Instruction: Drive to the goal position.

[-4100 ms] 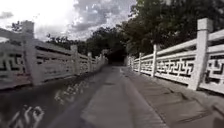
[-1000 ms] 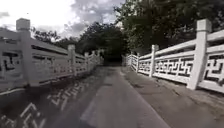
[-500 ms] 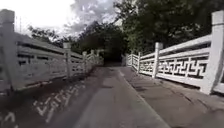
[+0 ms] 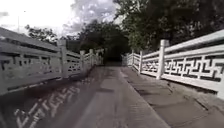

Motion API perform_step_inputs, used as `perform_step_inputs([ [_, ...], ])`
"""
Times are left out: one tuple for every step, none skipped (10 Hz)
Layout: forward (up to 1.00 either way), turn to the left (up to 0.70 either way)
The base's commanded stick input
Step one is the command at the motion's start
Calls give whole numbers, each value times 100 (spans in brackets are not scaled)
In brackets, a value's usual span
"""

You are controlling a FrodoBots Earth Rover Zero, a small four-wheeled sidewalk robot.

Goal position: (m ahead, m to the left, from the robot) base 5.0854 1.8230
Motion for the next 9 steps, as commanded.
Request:
perform_step_inputs([
  [70,0],
  [70,0],
  [70,0],
  [70,0],
  [70,0],
  [70,0],
  [70,0],
  [70,0],
  [70,0],
])
